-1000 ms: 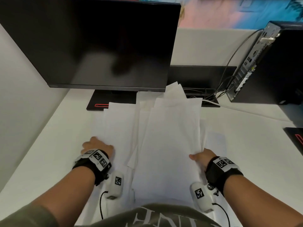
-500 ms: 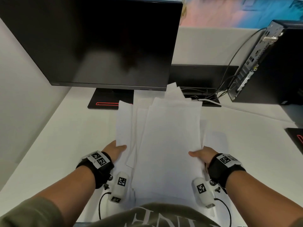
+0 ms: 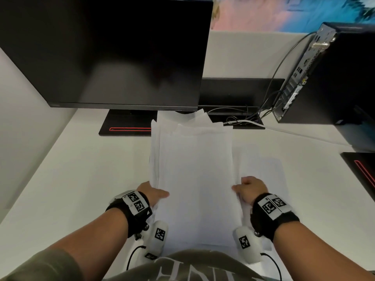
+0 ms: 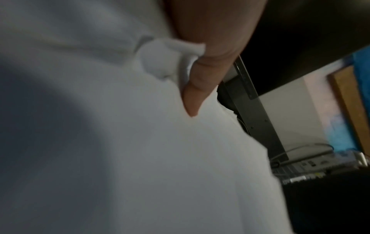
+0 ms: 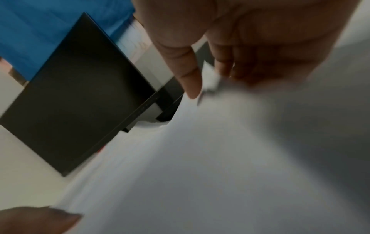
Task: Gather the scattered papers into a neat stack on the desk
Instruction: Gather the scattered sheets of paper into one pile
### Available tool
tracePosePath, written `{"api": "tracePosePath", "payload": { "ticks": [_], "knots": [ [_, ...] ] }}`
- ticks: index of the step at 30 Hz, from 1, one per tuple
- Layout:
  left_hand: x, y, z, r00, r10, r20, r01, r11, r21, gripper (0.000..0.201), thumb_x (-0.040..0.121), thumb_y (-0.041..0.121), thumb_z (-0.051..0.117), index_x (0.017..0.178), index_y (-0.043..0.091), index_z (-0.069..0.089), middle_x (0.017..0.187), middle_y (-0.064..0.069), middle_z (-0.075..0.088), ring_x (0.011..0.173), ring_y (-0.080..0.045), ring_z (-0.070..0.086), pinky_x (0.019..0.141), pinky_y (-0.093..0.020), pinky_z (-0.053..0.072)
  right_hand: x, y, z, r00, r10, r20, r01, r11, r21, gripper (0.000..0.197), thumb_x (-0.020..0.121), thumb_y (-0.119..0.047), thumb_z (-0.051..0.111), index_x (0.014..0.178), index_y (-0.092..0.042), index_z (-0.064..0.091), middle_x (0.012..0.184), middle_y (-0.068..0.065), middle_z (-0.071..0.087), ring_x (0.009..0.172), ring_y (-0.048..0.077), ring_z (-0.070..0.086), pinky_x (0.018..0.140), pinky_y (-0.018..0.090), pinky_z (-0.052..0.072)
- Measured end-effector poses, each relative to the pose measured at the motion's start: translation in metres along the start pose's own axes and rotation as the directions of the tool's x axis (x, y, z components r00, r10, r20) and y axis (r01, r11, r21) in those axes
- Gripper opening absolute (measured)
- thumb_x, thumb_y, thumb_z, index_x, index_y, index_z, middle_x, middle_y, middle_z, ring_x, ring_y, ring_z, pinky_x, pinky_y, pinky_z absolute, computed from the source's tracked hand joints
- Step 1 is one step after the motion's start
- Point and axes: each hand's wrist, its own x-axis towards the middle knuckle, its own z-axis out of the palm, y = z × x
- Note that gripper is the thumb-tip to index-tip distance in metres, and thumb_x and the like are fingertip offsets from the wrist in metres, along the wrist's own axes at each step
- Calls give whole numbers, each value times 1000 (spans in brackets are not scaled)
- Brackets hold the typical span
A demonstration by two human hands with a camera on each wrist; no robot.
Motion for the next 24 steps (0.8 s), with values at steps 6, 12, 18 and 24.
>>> {"api": "tracePosePath", "payload": {
  "ticks": [6, 12, 18, 24],
  "knots": [
    [4, -4, -3, 1000, -8, -15, 6, 992, -129, 82, 61, 31, 82, 125, -5, 48, 123, -20, 58, 106, -30, 56, 86, -29, 43, -3, 31, -55, 884, 291, -365, -380, 903, -201, 70, 72, -30, 59, 135, -13, 32, 133, 19, 40, 119, 41, 44, 100, 44, 36],
    [5, -6, -3, 1000, 9, -14, -12, 982, -187, 64, 74, 21, 76, 126, -1, 47, 123, -13, 57, 111, -30, 53, 91, -36, 43, 23, 38, -66, 961, 266, -77, -277, 912, -302, 37, 86, -12, 57, 120, 2, 57, 115, 19, 61, 95, 27, 57, 81, 29, 45],
    [-1, 0, -6, 996, 71, 49, -64, 989, -132, 55, 73, 15, 76, 120, 0, 53, 111, -16, 64, 94, -28, 59, 75, -31, 50, 27, 27, -65, 975, 217, -45, -217, 895, -391, 43, 92, -26, 50, 130, -6, 50, 137, 12, 51, 126, 27, 47, 96, 26, 39],
    [-6, 15, 7, 986, 152, -71, -151, 988, 23, 65, 75, 25, 73, 131, 7, 46, 129, -13, 56, 109, -26, 55, 94, -31, 45, 32, 20, -37, 986, 165, -10, -157, 916, -369, 34, 91, -16, 47, 122, -5, 56, 129, 15, 58, 118, 28, 54, 76, 22, 43]
  ]
}}
